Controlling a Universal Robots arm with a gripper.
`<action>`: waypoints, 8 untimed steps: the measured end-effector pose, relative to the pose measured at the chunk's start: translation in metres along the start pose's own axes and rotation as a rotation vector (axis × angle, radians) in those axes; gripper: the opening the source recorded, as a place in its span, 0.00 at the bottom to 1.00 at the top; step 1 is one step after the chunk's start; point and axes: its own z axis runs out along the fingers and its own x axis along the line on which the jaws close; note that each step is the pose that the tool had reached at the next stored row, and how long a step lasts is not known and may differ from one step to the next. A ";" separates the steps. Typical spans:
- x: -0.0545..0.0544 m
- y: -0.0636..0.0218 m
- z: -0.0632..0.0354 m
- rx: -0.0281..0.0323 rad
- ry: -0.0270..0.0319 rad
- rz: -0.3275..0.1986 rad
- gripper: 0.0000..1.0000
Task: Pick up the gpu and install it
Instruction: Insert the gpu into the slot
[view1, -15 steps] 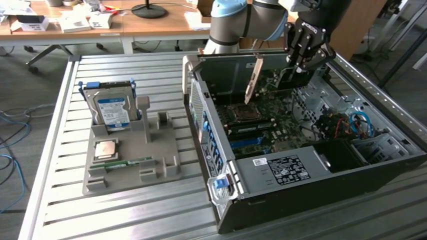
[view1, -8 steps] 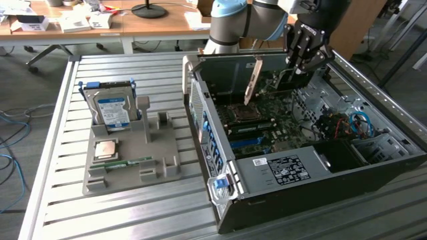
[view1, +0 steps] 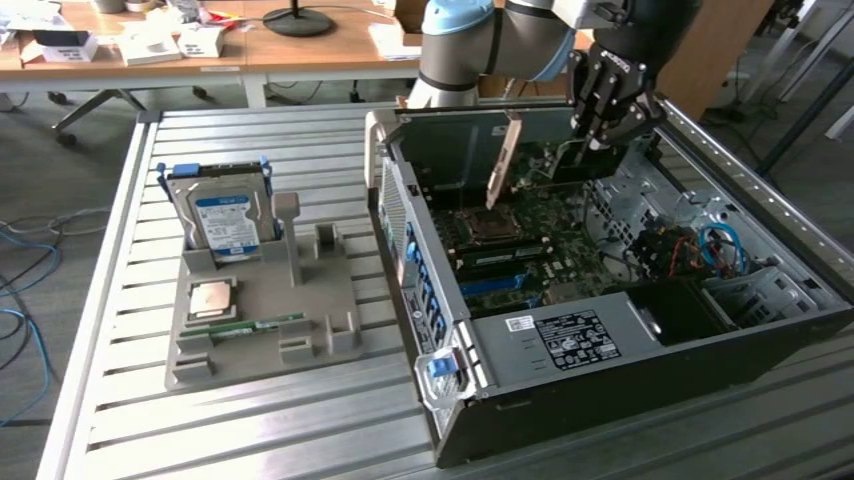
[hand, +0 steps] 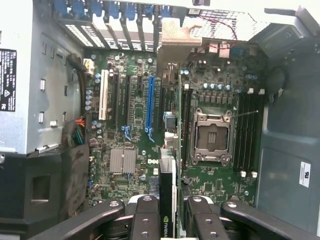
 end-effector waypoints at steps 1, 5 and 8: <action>0.000 0.0001 0.0001 0.0001 -0.0001 0.002 0.26; 0.000 0.0009 0.0007 0.0028 -0.0033 0.002 0.26; 0.000 0.0036 0.0047 0.0154 -0.0046 0.011 0.26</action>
